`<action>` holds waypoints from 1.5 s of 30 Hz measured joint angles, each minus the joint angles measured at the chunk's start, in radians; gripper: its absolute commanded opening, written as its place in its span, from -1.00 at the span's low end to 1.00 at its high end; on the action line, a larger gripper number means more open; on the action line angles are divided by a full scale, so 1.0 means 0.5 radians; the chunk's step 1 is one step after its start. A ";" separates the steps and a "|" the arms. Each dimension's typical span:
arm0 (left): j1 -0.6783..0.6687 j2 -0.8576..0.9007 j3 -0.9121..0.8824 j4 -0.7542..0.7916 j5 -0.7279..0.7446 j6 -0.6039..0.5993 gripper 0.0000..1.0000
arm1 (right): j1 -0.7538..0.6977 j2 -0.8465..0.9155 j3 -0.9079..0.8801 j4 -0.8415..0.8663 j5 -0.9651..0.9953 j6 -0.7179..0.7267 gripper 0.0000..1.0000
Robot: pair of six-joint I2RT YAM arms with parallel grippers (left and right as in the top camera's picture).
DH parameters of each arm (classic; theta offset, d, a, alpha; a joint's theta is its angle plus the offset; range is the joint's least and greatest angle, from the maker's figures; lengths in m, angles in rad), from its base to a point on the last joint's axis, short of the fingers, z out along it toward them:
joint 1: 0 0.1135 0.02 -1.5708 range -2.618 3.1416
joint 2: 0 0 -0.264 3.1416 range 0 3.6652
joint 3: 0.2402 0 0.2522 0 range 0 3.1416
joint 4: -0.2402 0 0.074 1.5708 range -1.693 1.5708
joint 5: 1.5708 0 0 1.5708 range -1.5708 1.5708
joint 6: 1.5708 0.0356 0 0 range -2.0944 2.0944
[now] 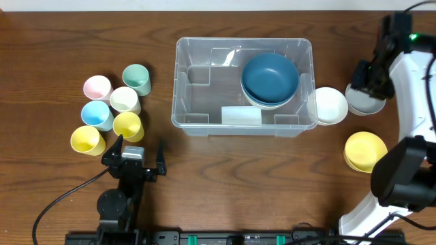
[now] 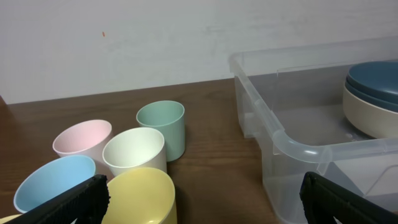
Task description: Pack container
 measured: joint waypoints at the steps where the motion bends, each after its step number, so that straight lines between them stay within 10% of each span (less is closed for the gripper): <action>1: 0.000 -0.001 0.000 0.001 0.000 0.000 0.96 | 0.000 0.000 -0.066 0.066 -0.002 0.001 -0.18; 18: 0.000 -0.001 0.000 0.001 0.000 0.000 0.96 | 0.000 0.001 -0.702 1.128 0.011 0.071 -0.27; 27: 0.000 -0.001 0.000 0.001 0.000 0.000 0.96 | -0.001 0.002 -0.767 1.254 0.065 0.095 -0.49; 45: 0.000 -0.001 0.000 0.001 0.000 0.000 0.96 | -0.007 0.031 -0.846 1.547 0.077 0.105 -0.34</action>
